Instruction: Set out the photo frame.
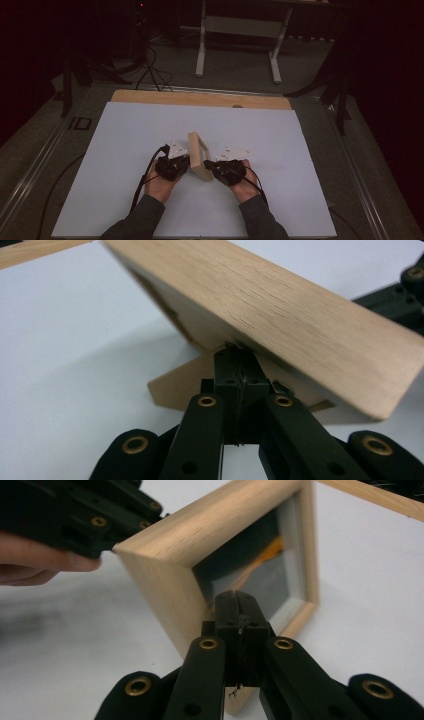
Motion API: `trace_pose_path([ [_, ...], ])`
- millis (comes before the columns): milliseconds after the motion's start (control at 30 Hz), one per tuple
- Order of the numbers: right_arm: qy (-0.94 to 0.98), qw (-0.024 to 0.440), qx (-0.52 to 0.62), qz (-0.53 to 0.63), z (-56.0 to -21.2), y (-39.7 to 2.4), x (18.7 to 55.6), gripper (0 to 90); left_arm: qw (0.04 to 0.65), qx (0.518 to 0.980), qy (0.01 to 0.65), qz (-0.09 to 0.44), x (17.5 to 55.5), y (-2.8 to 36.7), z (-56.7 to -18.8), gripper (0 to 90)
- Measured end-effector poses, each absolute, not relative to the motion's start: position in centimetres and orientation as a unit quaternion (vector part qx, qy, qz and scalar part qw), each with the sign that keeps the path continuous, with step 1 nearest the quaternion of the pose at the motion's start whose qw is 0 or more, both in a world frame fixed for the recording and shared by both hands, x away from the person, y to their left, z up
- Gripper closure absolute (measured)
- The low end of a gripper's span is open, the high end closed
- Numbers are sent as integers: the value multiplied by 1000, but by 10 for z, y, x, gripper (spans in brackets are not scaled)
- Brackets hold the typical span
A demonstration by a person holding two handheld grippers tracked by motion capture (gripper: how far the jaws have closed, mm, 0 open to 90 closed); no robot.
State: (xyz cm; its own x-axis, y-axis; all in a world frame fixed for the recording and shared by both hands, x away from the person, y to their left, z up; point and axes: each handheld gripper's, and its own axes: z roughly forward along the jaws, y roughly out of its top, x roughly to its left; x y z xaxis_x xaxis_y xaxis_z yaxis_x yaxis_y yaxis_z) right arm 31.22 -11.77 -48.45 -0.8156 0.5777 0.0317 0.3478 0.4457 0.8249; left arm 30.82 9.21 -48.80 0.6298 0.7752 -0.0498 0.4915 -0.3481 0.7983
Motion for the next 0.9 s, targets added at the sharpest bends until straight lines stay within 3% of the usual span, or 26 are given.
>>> trace_pose_path([
  [500,842,131,272,448,-486,-110,311,894,422,799,398,160,318,97,-489,895],
  [900,834,148,292,444,-486,-120,316,728,436,778,419,169,311,113,-477,833],
])
